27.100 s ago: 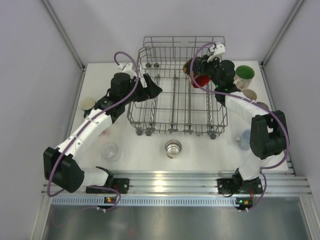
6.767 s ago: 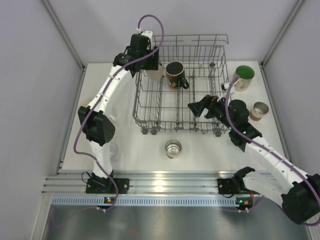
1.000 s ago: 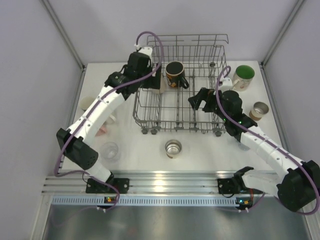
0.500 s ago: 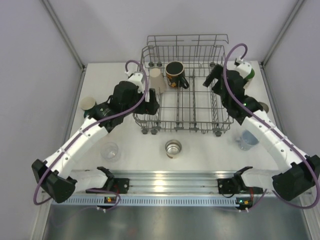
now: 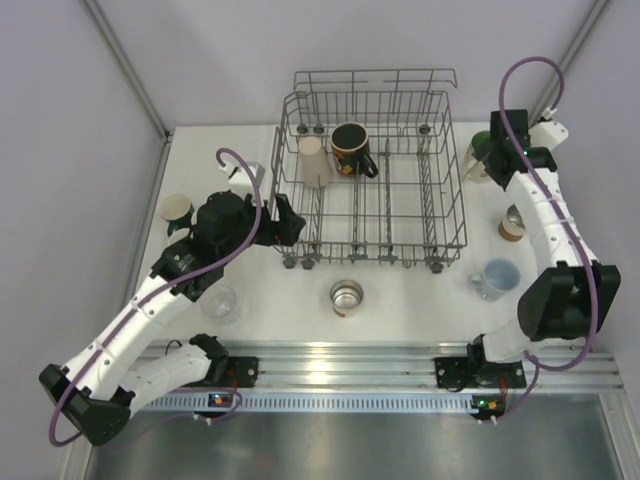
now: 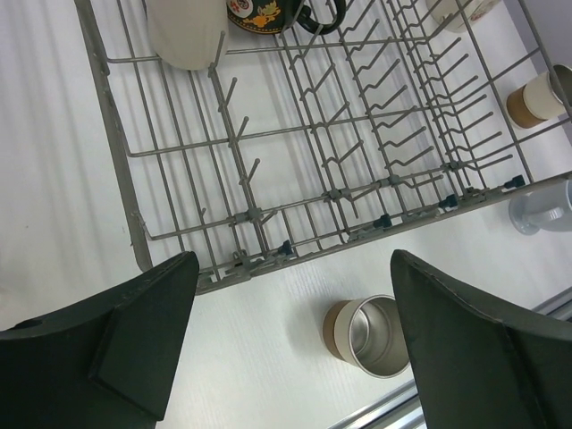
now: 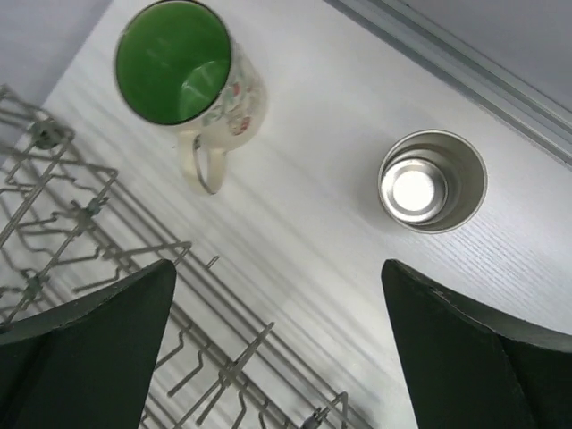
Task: Load the cups into the dish rack
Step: Grab a cup with the right arm
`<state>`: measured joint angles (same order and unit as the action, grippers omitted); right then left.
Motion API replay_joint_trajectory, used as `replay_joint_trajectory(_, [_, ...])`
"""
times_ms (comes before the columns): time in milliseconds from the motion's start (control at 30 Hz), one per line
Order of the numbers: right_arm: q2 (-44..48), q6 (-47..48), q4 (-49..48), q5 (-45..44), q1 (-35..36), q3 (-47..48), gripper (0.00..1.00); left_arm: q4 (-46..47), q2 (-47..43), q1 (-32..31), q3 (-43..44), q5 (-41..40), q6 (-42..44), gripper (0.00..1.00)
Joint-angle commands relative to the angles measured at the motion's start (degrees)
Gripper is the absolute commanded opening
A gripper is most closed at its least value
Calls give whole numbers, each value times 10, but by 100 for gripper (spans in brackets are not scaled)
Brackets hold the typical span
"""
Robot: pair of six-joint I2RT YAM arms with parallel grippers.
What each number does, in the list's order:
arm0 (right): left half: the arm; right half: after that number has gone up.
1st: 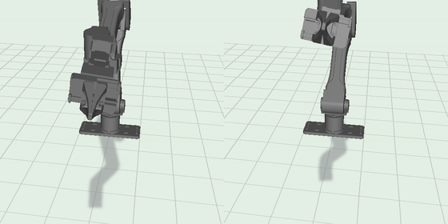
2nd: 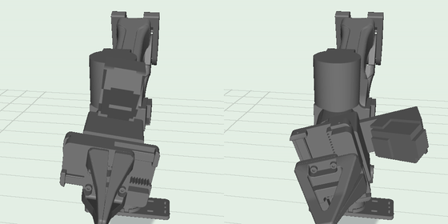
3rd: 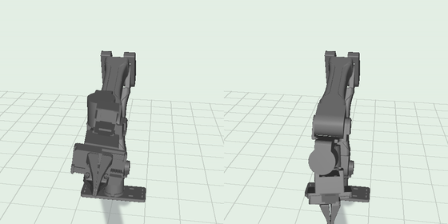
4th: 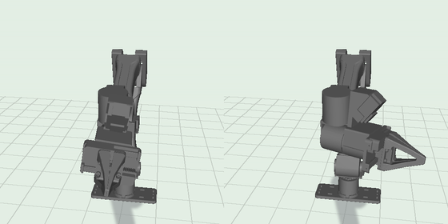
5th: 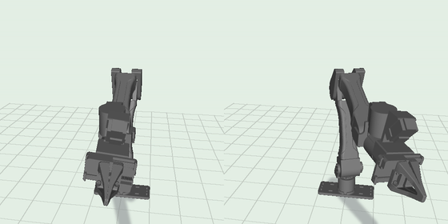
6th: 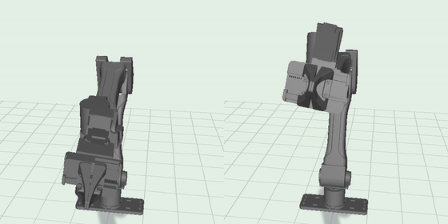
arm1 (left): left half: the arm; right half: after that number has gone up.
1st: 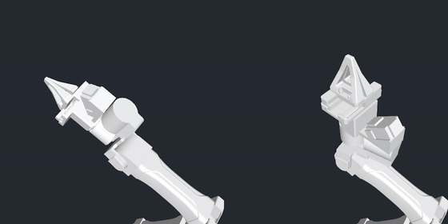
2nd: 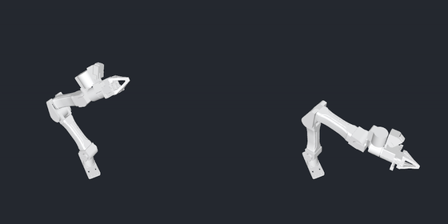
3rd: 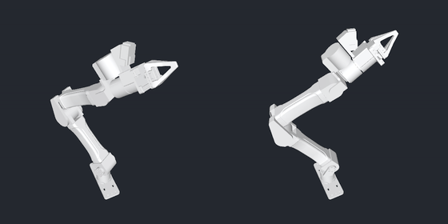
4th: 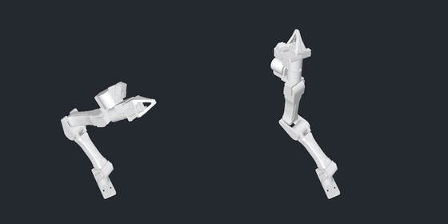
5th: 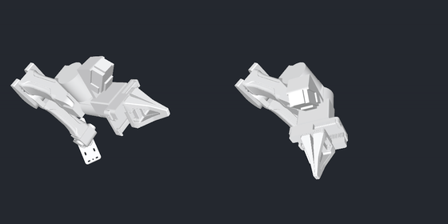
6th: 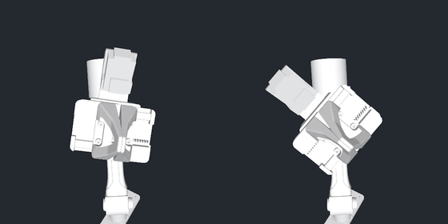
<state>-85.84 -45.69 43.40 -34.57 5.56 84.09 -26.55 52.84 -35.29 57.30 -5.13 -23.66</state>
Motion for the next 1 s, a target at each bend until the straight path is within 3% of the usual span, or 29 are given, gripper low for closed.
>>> replay_joint_trajectory(0, [-32,-5,11,58,-50,33,99,42,-16,0,-5,6,-2,94])
replay_joint_trajectory(167, [-102,-42,21,59,-112,88,99,42,-31,1,-3,-6,5,94])
replay_joint_trajectory(367, [-212,-9,4,99,-139,211,88,42,-43,1,-6,-17,10,95])
replay_joint_trajectory(633, [-256,91,-125,170,-149,201,85,42,-44,1,-3,-23,15,95])
replay_joint_trajectory(833, [-281,128,-154,182,-165,185,77,42,-48,1,-8,-36,26,95])
replay_joint_trajectory(967, [-317,148,-186,257,-176,189,76,42,-53,1,-7,-35,31,95])
